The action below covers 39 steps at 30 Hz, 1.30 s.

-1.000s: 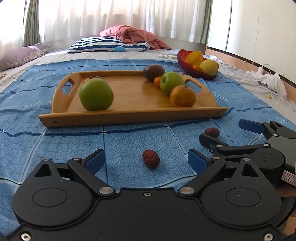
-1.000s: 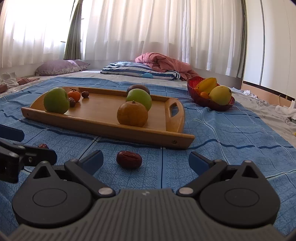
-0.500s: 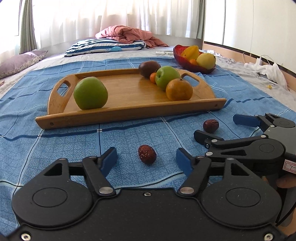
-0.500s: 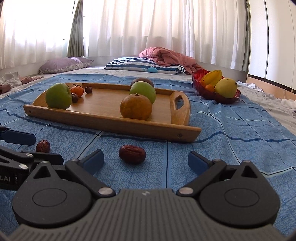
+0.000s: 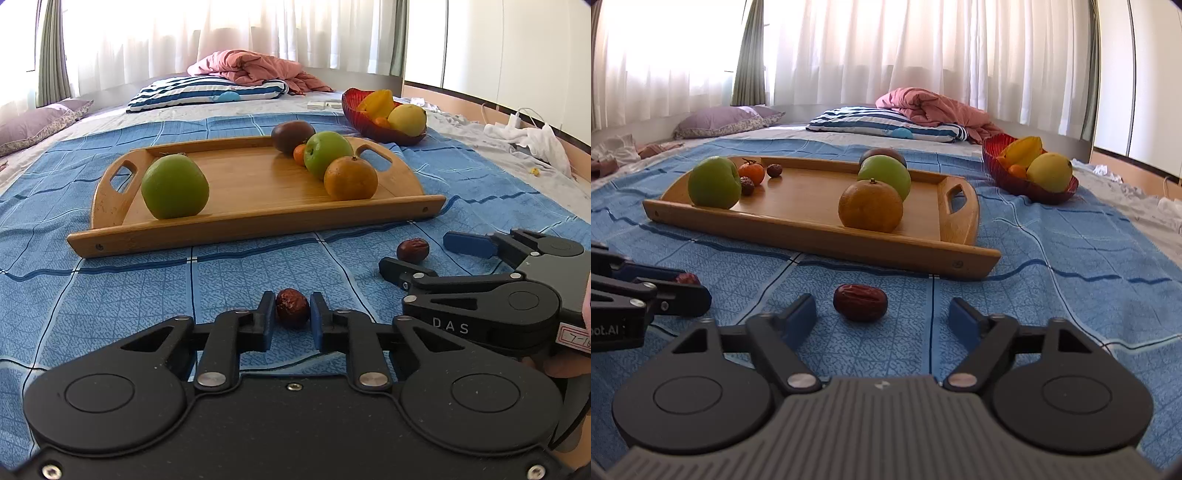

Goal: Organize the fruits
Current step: 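Close the left gripper on a red date while the right gripper closes on another red date, then lift both red dates and carry them over the tray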

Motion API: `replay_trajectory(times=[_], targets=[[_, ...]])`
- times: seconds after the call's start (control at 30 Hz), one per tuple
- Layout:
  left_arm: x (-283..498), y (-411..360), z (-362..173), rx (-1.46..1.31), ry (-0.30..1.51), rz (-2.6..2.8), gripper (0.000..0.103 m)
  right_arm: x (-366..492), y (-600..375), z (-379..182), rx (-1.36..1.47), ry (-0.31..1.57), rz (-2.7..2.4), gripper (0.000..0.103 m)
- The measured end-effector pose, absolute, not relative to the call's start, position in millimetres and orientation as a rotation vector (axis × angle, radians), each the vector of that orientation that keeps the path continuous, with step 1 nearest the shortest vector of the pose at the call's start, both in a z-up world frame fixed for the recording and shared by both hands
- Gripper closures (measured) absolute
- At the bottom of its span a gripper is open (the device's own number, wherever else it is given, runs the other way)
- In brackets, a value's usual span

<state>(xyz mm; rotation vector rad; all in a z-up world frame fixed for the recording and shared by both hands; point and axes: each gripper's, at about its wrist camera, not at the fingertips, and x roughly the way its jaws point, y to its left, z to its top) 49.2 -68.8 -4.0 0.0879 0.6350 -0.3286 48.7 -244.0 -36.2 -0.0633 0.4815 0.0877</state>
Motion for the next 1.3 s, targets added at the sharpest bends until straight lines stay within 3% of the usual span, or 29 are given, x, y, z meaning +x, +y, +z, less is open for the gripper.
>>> replay_trajectory(times=[0.4,0.9,1.3], targets=[[54,-67,2,0.071,0.632,-0.306,0.084,40,-228,-32,-0.106,0.461,0.088,0.069],[71,-60,20,0.065,0.590,-0.285,0.084,43,-230,-17,-0.001,0.445,0.078,0.069],[128,-54,49,0.054,0.573,-0.260,0.084,78,-206,17,0.005,0.396,0.131,0.069]])
